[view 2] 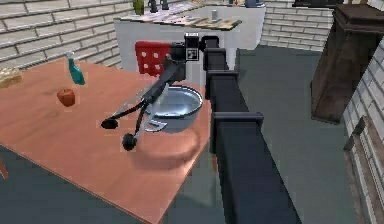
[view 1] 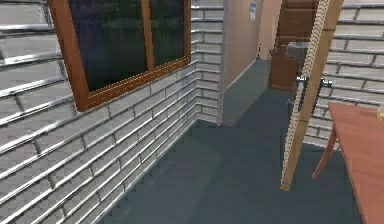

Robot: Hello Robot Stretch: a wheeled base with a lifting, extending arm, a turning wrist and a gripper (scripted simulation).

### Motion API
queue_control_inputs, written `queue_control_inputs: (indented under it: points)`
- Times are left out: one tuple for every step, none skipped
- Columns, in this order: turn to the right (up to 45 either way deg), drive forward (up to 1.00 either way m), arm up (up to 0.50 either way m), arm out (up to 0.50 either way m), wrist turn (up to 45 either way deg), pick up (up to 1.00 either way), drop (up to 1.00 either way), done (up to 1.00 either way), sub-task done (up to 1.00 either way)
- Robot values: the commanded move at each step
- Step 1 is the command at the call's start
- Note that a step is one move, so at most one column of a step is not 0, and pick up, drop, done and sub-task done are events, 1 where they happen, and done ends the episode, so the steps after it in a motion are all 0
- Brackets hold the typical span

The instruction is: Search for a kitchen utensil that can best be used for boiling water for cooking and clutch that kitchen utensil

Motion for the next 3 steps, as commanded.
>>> queue_control_inputs:
  points:
    - [0.0, 0.00, 0.00, 0.00, 45.0, 0.00, 0.00, 0.00, 0.00]
    - [0.0, 0.00, 0.00, 0.00, 45.0, 0.00, 0.00, 0.00, 0.00]
    - [0.0, 0.00, 0.00, 0.00, 6.0, 0.00, 0.00, 0.00, 0.00]
